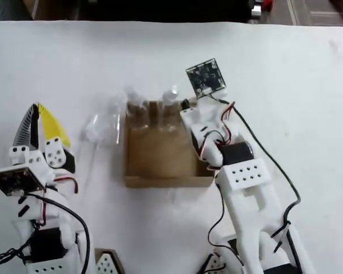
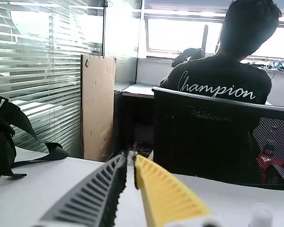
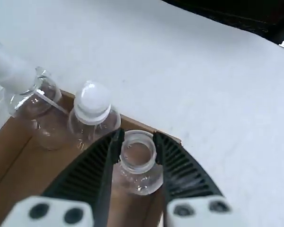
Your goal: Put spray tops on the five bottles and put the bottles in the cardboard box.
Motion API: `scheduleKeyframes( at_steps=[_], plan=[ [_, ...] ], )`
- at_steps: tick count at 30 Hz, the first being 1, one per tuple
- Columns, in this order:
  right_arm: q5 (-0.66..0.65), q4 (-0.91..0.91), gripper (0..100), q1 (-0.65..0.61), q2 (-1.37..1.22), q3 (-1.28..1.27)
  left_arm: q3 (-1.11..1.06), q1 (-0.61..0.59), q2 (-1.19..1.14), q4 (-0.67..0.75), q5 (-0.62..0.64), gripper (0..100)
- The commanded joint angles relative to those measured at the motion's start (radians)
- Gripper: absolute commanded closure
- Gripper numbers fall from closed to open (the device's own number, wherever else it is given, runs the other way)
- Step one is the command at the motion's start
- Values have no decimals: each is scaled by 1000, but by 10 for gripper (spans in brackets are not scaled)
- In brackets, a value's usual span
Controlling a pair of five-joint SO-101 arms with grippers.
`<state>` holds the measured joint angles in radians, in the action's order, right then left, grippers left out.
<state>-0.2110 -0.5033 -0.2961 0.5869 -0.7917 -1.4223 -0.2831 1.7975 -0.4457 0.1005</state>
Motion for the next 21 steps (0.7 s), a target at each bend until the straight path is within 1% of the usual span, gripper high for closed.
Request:
scheduleKeyframes(
  at_steps=[1,5,11,17,21],
  plan=[
    [-2,33,982,13,25,44,8,13,10,31,5,963],
    [-2,48,982,12,16,44,8,13,10,29,5,964],
    [3,71,982,28,-85,78,8,13,10,29,5,964],
    [5,73,982,33,-133,121,8,13,10,29,5,963],
    [2,128,982,36,-171,121,8,13,10,29,5,963]
  ],
)
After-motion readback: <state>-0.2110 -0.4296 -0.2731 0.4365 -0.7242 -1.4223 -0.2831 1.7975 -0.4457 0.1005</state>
